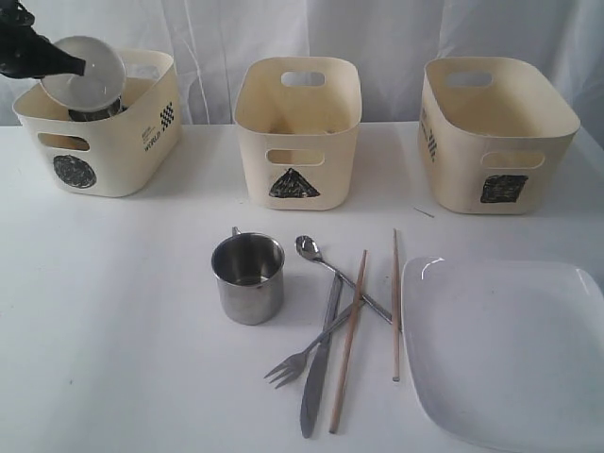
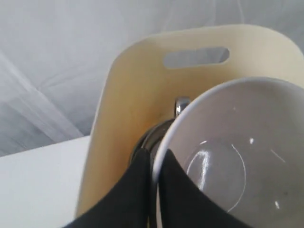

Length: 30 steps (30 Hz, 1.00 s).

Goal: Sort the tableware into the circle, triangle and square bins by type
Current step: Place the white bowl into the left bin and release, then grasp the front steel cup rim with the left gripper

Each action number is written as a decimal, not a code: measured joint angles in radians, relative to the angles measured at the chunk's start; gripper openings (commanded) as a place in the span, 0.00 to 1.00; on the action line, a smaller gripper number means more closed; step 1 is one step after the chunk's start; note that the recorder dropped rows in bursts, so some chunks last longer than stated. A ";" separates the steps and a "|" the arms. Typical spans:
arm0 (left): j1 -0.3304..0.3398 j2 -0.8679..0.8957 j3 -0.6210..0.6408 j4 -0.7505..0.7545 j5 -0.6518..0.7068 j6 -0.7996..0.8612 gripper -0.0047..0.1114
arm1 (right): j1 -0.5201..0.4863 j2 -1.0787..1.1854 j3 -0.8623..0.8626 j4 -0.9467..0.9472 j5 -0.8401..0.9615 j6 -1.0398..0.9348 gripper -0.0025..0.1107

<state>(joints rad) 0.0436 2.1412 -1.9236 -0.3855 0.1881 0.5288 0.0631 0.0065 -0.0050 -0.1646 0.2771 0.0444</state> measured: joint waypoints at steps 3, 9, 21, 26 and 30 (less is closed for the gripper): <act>0.000 0.009 0.000 -0.020 0.032 0.000 0.40 | 0.000 0.000 0.000 0.000 0.000 0.000 0.02; 0.000 -0.026 0.000 -0.110 0.106 0.004 0.48 | 0.000 0.000 0.000 0.000 0.000 0.000 0.02; 0.000 -0.278 0.081 -0.233 0.468 0.073 0.43 | 0.000 0.000 0.000 0.000 0.000 0.000 0.02; -0.040 -0.426 0.277 -0.242 0.548 0.099 0.43 | 0.000 0.000 0.000 0.000 0.000 0.000 0.02; -0.130 -0.527 0.436 -0.231 0.566 0.130 0.44 | 0.000 0.000 0.000 0.000 0.000 0.000 0.02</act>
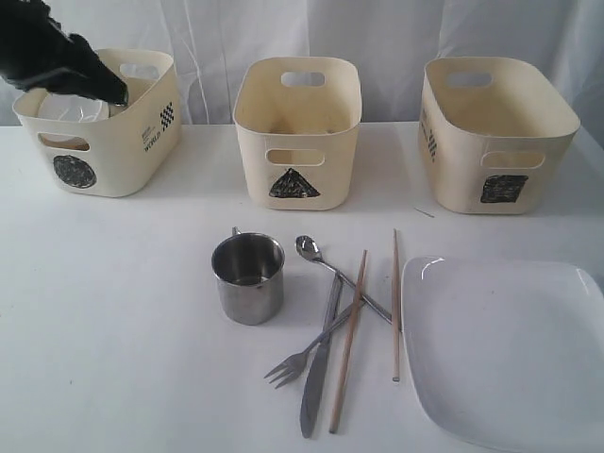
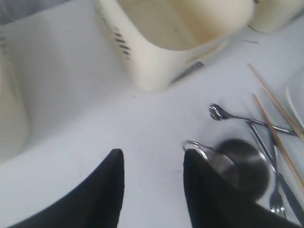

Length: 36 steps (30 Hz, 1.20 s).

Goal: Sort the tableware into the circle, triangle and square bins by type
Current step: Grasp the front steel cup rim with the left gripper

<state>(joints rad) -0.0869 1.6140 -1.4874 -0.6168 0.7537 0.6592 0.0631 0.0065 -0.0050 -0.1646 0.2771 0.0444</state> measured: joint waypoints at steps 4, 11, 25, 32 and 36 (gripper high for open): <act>-0.111 -0.033 0.084 0.038 0.000 0.000 0.55 | 0.000 0.000 0.000 0.000 0.000 0.000 0.02; -0.218 0.025 0.161 0.138 -0.042 -0.109 0.60 | 0.000 0.000 0.000 0.000 0.000 0.000 0.02; -0.279 0.170 0.166 0.126 -0.133 -0.157 0.60 | 0.000 0.000 0.000 0.000 0.000 0.000 0.02; -0.297 0.230 0.166 0.113 -0.167 -0.157 0.60 | 0.000 0.000 0.000 0.000 0.000 0.000 0.02; -0.321 0.258 0.166 0.112 -0.203 -0.157 0.60 | 0.000 0.000 0.000 0.000 0.000 0.000 0.02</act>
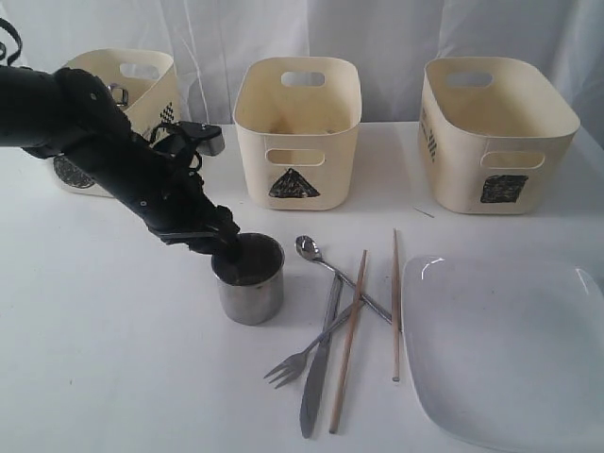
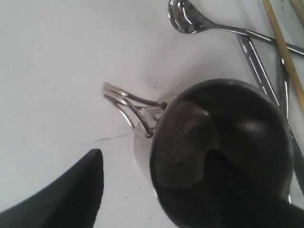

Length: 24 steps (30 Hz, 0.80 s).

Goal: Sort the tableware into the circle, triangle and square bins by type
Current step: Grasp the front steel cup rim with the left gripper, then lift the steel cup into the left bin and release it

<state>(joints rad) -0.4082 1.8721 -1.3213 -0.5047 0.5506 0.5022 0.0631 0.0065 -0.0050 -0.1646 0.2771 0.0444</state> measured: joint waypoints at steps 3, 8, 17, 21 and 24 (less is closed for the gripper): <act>-0.017 0.031 0.000 -0.002 -0.021 0.000 0.54 | 0.000 0.000 0.000 0.000 0.000 0.000 0.02; -0.021 0.057 0.000 0.017 -0.037 -0.002 0.07 | 0.000 0.000 0.000 0.000 0.000 0.000 0.02; -0.002 -0.101 0.004 0.355 -0.016 -0.112 0.04 | 0.000 0.000 0.000 0.000 0.000 0.000 0.02; 0.082 -0.225 -0.030 0.568 -0.043 -0.263 0.04 | 0.000 0.000 0.000 0.000 0.000 0.000 0.02; 0.163 -0.280 -0.086 0.631 -0.105 -0.314 0.04 | 0.000 0.000 0.000 0.000 0.000 0.000 0.02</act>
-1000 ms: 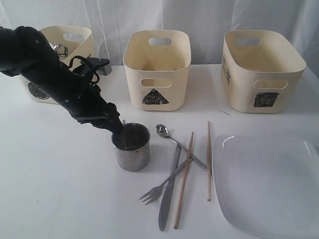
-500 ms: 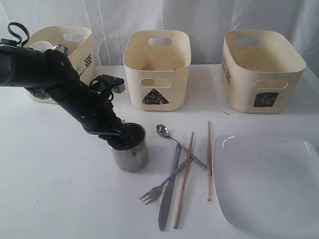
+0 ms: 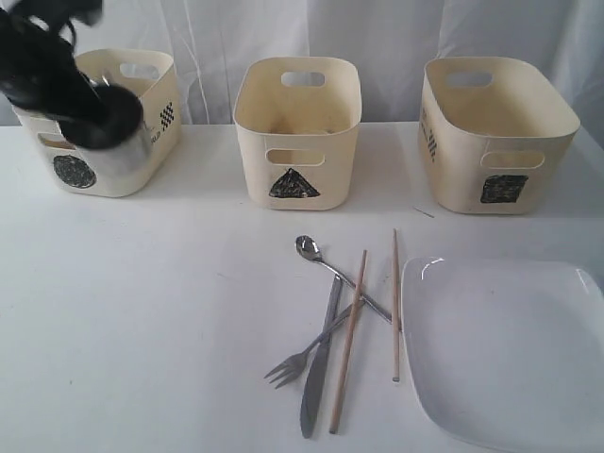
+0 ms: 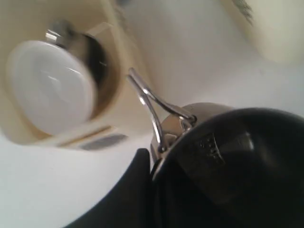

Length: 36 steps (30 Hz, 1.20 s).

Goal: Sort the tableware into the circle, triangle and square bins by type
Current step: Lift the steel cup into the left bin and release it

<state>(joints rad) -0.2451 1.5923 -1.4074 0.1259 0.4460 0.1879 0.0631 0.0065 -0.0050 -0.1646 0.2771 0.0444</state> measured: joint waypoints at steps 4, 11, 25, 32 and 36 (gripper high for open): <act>0.082 -0.017 -0.077 0.021 -0.129 -0.020 0.04 | 0.000 0.000 0.000 0.000 0.000 0.000 0.02; 0.181 0.085 -0.146 0.021 -0.377 -0.046 0.04 | 0.000 0.000 0.000 0.000 0.000 0.000 0.02; 0.220 0.376 -0.211 0.021 -0.418 -0.048 0.19 | 0.000 0.000 0.000 0.000 0.000 0.000 0.02; 0.220 0.383 -0.215 0.010 -0.446 -0.050 0.45 | 0.000 0.000 0.000 0.000 0.000 0.000 0.02; 0.220 0.370 -0.215 -0.006 -0.409 -0.057 0.45 | 0.000 0.000 0.000 0.000 0.000 0.000 0.02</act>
<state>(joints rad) -0.0256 1.9623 -1.6226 0.1197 0.0370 0.1308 0.0631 0.0065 -0.0050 -0.1646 0.2771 0.0444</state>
